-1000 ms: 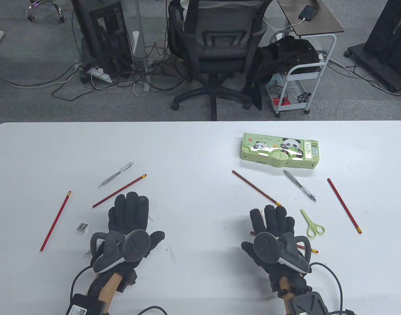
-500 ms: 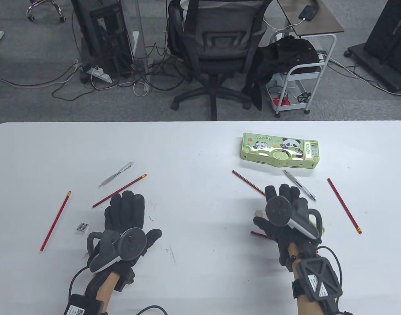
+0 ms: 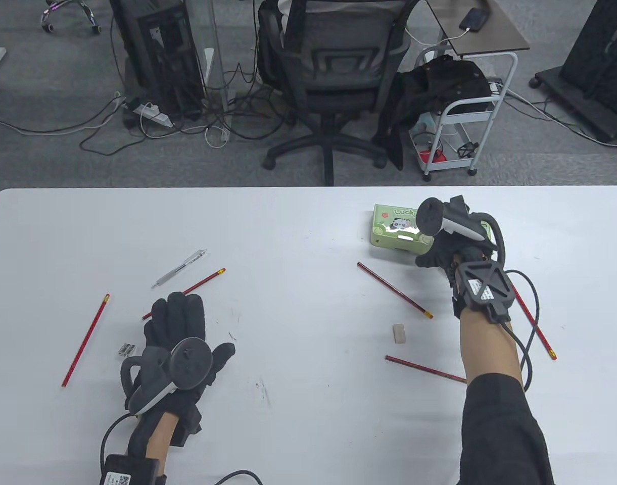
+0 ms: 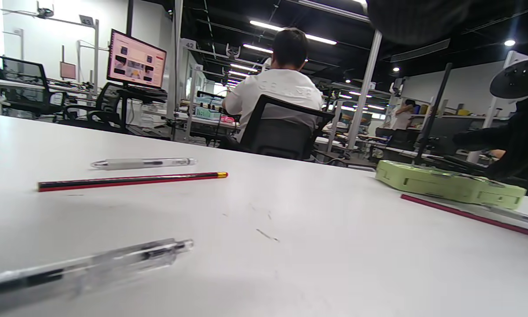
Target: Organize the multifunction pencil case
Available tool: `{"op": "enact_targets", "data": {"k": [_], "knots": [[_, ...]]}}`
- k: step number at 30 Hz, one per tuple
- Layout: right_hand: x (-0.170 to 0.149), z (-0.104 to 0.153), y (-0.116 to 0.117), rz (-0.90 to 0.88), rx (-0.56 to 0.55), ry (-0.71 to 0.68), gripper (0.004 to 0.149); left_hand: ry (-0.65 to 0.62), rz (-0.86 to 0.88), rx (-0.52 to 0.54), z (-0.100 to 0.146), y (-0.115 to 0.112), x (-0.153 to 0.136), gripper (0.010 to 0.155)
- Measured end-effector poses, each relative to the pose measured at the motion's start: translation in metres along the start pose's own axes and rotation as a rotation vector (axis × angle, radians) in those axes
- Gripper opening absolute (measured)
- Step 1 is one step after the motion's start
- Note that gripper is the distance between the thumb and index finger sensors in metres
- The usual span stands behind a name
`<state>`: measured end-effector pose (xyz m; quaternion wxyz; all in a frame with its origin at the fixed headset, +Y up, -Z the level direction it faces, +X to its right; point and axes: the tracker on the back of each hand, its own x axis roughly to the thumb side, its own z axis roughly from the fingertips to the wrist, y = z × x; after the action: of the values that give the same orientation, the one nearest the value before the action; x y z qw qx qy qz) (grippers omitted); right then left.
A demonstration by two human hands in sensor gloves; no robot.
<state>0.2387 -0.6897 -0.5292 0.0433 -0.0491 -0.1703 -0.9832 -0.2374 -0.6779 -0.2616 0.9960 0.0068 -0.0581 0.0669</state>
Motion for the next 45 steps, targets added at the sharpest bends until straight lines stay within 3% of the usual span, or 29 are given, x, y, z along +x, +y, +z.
{"op": "enact_targets", "data": {"k": [6,12,22,34,37,45], "knots": [[-0.023,-0.037,-0.002,0.005,0.129,0.027,0.120,0.098,0.012,0.016,-0.001,0.003,-0.025,0.098],[-0.044,-0.050,-0.004,0.026,0.267,0.091,0.124,0.164,0.024,0.018,-0.002,0.002,-0.044,0.098],[-0.044,-0.066,0.021,0.047,0.341,0.076,0.122,0.196,0.011,0.018,-0.002,0.001,-0.050,0.098],[-0.045,-0.069,0.023,0.049,0.242,0.036,0.126,0.211,-0.001,0.015,-0.002,0.002,-0.053,0.098],[-0.044,-0.065,0.020,0.108,0.164,0.009,0.126,0.210,0.000,0.022,0.000,0.003,-0.053,0.098],[-0.042,-0.051,-0.001,0.023,-0.035,-0.046,0.123,0.210,-0.007,0.026,-0.001,0.004,-0.055,0.098]]}}
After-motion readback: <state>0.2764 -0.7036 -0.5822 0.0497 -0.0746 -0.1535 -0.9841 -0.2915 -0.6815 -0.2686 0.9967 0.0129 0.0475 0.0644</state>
